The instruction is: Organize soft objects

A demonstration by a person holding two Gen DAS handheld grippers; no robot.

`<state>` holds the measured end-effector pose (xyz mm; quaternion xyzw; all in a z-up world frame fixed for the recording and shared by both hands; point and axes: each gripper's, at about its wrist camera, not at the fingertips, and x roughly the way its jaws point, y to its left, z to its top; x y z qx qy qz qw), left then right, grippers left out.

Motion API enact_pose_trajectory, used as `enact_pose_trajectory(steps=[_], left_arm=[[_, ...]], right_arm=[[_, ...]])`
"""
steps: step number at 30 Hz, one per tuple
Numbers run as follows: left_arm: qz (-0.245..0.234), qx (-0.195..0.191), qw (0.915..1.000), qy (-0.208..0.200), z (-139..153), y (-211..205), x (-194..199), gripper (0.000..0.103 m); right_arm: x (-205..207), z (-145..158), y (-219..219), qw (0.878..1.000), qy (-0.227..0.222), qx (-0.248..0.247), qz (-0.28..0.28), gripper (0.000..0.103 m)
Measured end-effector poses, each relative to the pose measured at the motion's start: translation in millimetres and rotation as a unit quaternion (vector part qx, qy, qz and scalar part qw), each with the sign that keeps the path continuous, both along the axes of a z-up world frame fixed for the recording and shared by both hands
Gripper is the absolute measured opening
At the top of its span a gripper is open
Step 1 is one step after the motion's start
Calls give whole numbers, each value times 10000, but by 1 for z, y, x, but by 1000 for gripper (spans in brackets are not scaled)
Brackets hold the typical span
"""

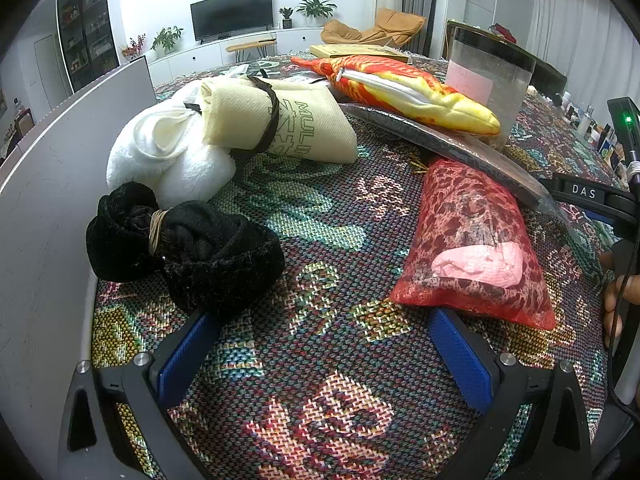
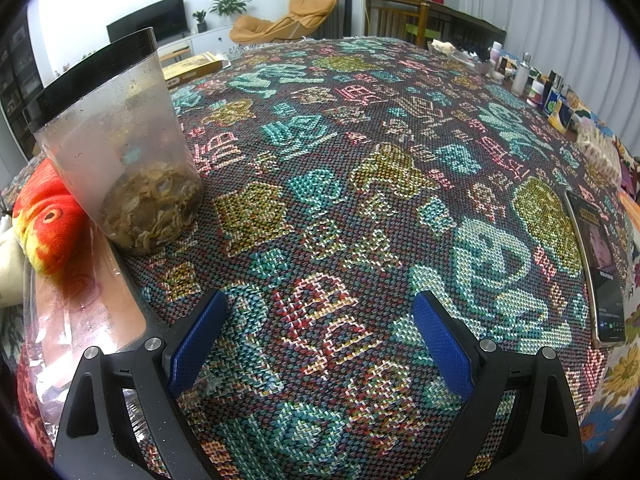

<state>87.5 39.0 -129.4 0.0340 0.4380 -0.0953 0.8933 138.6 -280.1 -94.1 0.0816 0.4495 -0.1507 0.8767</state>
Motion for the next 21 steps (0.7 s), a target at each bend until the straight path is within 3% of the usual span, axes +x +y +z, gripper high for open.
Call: enact_pose_trajectory(steps=[21], left_arm=[[-34,-1,10000,-12,0,0,0,103]], right_arm=[[0,0,0,10000,2,1,0,96]])
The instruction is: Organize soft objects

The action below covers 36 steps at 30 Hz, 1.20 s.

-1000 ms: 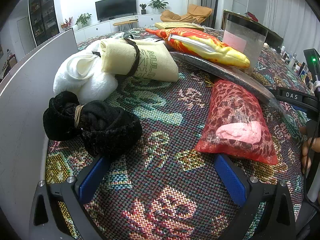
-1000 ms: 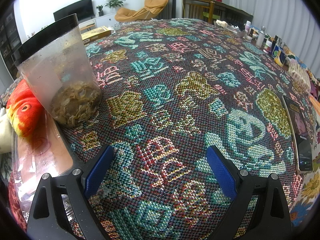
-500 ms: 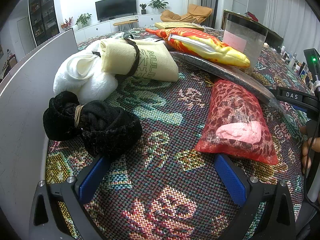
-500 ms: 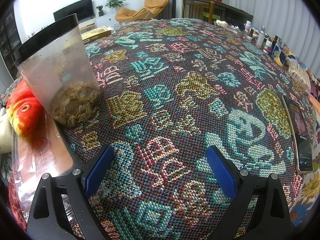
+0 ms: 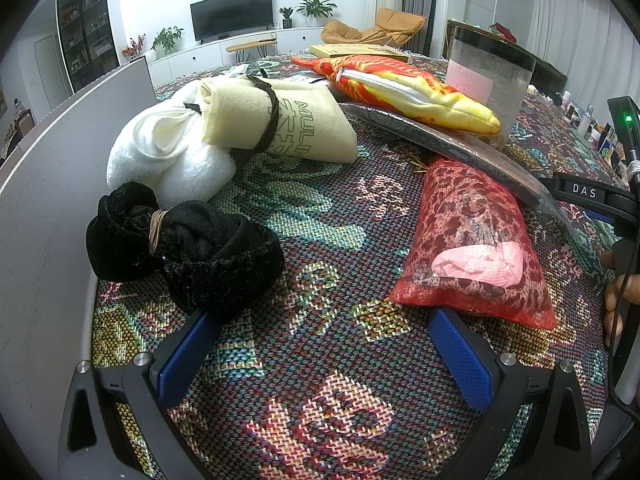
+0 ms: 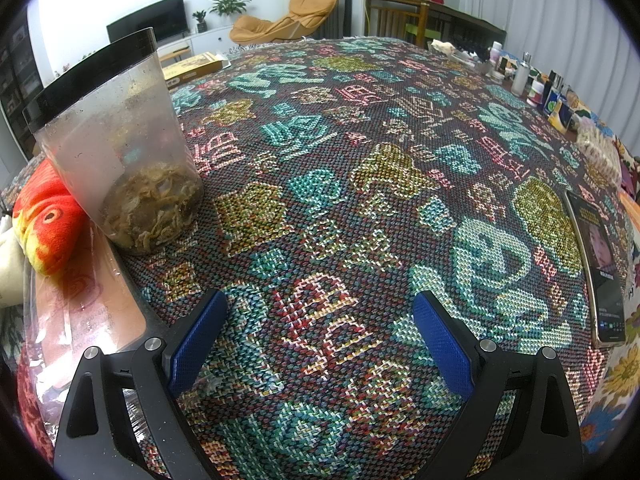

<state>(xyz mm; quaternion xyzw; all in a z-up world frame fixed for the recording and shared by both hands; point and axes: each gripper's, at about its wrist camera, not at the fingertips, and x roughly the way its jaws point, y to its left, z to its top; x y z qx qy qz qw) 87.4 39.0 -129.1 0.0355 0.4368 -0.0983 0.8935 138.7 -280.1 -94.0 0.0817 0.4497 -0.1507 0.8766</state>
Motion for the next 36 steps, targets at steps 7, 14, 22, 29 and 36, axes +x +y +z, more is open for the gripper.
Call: enact_pose_trajectory(steps=[7,14,22,29,36], left_arm=[[-148,389,9980,465,9,1,-5,103],[-549,1257,9905,130,65,2,-13,103],[-1623,2314,9591,164,92,-11,55,103],[-2118,3304,9197,119,55,-42,100,103],[-1784,3495,9185,485,26,-42,132,70]], right_arm=[[0,0,0,10000,0,2,0,96],[0,0,0,10000,0,6,1,96],[0,0,0,10000,3,6,0,96],[0,0,0,10000,3,6,0,96],[0,0,0,10000,3,7,0,96]])
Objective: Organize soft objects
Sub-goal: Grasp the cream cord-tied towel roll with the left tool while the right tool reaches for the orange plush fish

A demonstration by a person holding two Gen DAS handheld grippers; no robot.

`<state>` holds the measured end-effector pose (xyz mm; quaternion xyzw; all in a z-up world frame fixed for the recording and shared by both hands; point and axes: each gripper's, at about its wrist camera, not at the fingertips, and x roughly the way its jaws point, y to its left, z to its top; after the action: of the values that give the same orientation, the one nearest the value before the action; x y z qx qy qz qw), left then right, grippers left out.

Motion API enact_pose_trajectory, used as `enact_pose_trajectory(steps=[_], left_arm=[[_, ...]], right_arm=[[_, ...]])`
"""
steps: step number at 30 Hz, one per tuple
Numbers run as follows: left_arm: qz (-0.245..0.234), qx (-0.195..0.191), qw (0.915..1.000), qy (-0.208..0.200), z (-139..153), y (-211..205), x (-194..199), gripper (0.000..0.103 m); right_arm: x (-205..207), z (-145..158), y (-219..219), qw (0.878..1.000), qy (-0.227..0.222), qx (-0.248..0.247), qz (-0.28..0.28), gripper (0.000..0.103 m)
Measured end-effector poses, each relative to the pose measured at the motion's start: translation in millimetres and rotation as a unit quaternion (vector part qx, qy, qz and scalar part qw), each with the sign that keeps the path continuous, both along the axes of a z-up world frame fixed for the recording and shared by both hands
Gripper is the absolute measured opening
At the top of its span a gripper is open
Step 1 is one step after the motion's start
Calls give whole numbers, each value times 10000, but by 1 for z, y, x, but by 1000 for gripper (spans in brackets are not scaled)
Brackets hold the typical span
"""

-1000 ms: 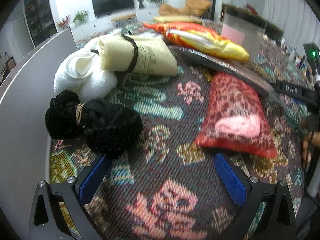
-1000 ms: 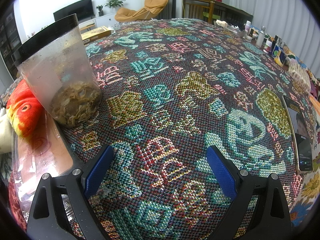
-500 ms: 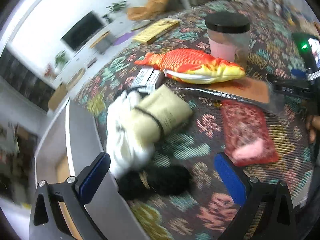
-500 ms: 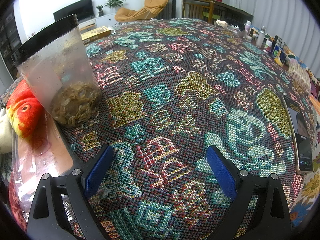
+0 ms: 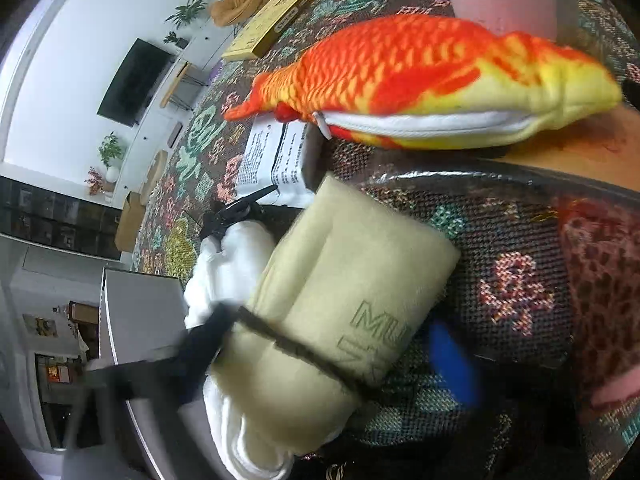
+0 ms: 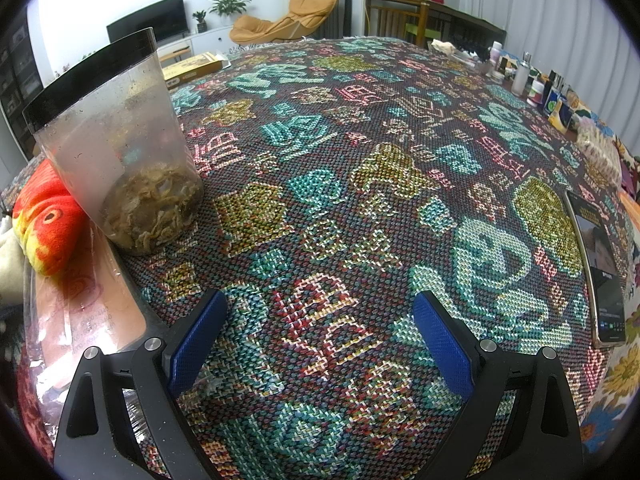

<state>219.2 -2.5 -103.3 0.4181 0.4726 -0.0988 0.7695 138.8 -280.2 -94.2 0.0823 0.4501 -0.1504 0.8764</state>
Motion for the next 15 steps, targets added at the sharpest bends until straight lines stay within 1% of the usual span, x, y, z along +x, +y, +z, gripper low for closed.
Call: enact_pose_trajectory(steps=[1,2,3,4,6,7,8,9,10,12,13,15], left_arm=[[134,-140,9998,-36,5,4,0,64],[296,-426,9986,-38,15,9,0,56],[448,-685,9966,-20,24,15,-1,51],[689,-1042,9922,-45,38,24,-4,49],[978,-1542,9832,-68,60,36,-16,49],[1134,-1834,9764,-90,74,44,-30,49],[1237,-1995,9720,-112,80,48,-43,49],[1396,-2218,9650,-108,88,56,-60,49],[1493,-2340,9607,-82,90,55,-70,49],[1826,-2672,9462,35,90,66,-105,49],[1924,-2751,9420,62,86,66,-116,49],[2255,-2877,9307,88,68,73,-146,50]], right_arm=[[0,0,0,10000,0,0,0,96],[0,0,0,10000,0,-1,0,96],[0,0,0,10000,0,0,0,96],[0,0,0,10000,0,0,0,96],[0,0,0,10000,0,0,0,96],[0,0,0,10000,0,-1,0,96],[0,0,0,10000,0,0,0,96],[0,0,0,10000,0,0,0,96],[0,0,0,10000,0,-1,0,96],[0,0,0,10000,0,0,0,96],[0,0,0,10000,0,0,0,96],[0,0,0,10000,0,0,0,96]])
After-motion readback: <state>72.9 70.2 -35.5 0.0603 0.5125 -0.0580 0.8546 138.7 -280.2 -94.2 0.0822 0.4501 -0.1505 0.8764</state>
